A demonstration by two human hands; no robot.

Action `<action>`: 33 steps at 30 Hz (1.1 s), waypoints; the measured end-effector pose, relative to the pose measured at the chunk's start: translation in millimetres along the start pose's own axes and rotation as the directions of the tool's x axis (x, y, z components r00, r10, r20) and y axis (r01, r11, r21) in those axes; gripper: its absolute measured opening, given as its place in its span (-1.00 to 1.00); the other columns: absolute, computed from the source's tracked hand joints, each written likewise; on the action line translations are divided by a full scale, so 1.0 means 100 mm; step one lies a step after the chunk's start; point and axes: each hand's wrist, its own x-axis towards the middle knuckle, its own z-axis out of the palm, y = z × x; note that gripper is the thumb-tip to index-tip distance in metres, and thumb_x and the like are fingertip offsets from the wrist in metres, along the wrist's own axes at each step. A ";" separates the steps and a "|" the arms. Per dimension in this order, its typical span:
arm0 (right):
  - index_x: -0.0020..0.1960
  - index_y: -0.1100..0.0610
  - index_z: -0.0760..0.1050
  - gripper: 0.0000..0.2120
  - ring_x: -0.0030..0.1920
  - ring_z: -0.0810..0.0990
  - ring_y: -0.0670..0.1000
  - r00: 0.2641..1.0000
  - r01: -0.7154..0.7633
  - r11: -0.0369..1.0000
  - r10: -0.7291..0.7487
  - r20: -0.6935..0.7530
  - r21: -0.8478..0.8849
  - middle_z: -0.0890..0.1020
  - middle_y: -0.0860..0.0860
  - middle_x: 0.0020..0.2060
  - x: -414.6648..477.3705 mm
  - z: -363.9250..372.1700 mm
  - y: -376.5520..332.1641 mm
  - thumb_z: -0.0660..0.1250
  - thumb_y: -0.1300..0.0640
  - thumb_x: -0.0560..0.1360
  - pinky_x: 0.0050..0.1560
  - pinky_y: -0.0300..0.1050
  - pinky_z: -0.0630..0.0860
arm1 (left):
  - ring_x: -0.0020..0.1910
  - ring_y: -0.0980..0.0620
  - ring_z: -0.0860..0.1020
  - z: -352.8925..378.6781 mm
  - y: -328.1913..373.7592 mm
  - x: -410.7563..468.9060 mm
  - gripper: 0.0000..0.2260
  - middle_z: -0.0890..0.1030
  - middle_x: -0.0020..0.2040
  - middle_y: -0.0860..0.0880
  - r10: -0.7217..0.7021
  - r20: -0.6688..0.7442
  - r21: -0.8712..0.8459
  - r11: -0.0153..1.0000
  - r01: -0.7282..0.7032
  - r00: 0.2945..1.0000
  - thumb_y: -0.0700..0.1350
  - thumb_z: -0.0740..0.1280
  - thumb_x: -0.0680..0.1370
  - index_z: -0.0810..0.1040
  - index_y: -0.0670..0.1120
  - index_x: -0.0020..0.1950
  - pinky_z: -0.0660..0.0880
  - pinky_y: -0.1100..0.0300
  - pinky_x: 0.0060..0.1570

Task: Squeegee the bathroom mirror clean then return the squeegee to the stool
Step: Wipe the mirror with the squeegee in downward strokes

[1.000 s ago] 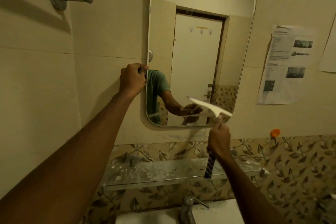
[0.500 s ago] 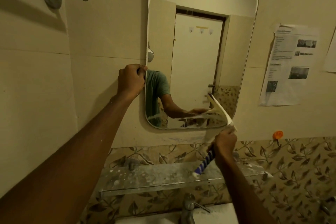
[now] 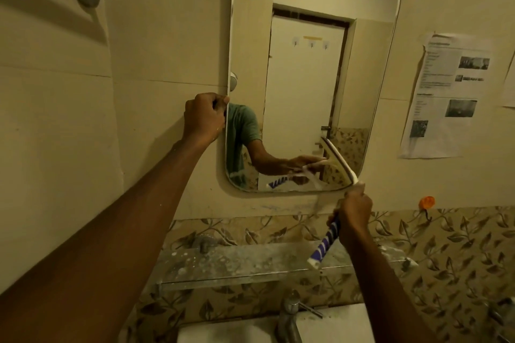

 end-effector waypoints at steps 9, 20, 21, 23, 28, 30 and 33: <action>0.04 0.19 0.38 -0.63 -0.32 0.47 0.02 1.000 0.000 0.998 -0.002 0.031 0.059 0.48 0.10 -0.25 -0.82 0.48 0.27 -0.07 -0.05 0.68 -0.31 -0.11 0.43 | -0.15 -0.11 0.66 0.01 -0.03 0.04 -0.73 0.68 -0.09 -0.15 -0.010 0.018 -0.005 1.000 0.010 1.000 0.01 0.26 0.61 0.63 -0.16 0.07 0.63 -0.05 -0.03; -0.35 0.16 0.35 -0.45 -0.46 0.42 0.10 0.989 0.049 0.999 -0.048 0.141 -0.002 0.38 0.09 -0.50 -1.30 0.81 0.61 -0.06 -0.15 0.63 -0.42 -0.02 0.40 | -0.11 -0.15 0.66 -0.01 -0.02 0.04 -0.74 0.68 -0.08 -0.17 -0.045 0.034 -0.042 0.998 0.047 0.998 0.00 0.29 0.59 0.64 -0.17 0.06 0.62 -0.09 -0.02; -0.36 0.17 0.34 -0.44 -0.48 0.41 0.10 0.988 0.055 0.998 -0.053 0.145 -0.014 0.38 0.08 -0.51 -1.30 0.80 0.61 -0.07 -0.15 0.64 -0.44 -0.01 0.42 | -0.11 -0.15 0.66 -0.01 -0.01 0.03 -0.74 0.68 -0.08 -0.17 -0.047 0.034 -0.043 0.998 0.048 0.998 0.00 0.29 0.59 0.64 -0.17 0.07 0.62 -0.09 -0.03; -0.37 0.18 0.34 -0.43 -0.49 0.43 0.10 0.987 0.070 0.997 -0.065 0.148 -0.031 0.39 0.08 -0.51 -1.31 0.78 0.58 -0.07 -0.14 0.64 -0.46 0.05 0.48 | -0.11 -0.14 0.66 0.00 0.00 0.03 -0.74 0.68 -0.07 -0.18 -0.053 0.035 -0.042 0.998 0.055 0.998 -0.01 0.29 0.60 0.64 -0.17 0.07 0.63 -0.08 -0.04; -0.30 0.18 0.41 -0.43 -0.49 0.47 0.03 0.981 0.127 0.984 -0.107 0.159 -0.123 0.46 0.05 -0.50 -1.32 0.81 0.64 -0.09 -0.16 0.64 -0.43 -0.11 0.41 | -0.11 -0.15 0.66 -0.01 0.01 0.04 -0.73 0.68 -0.09 -0.18 -0.065 0.041 -0.022 0.998 0.066 0.997 0.01 0.28 0.59 0.64 -0.16 0.04 0.62 -0.08 -0.02; -0.28 0.18 0.45 -0.42 -0.47 0.49 0.03 0.977 0.148 0.978 -0.123 0.174 -0.144 0.48 0.05 -0.49 -1.33 0.82 0.67 -0.09 -0.17 0.63 -0.40 -0.10 0.42 | -0.12 -0.15 0.66 -0.01 0.01 0.04 -0.73 0.68 -0.09 -0.18 -0.066 0.046 -0.018 0.998 0.067 0.997 0.01 0.28 0.59 0.64 -0.17 0.04 0.62 -0.08 -0.02; -0.30 0.14 0.43 -0.44 -0.45 0.49 0.01 0.968 0.188 0.965 -0.150 0.202 -0.183 0.48 0.03 -0.49 -1.32 0.78 0.69 -0.08 -0.17 0.63 -0.36 -0.09 0.44 | -0.11 -0.15 0.66 -0.01 0.01 0.05 -0.73 0.68 -0.06 -0.18 -0.065 0.043 -0.025 0.998 0.066 0.997 0.00 0.29 0.59 0.64 -0.18 0.07 0.62 -0.09 -0.03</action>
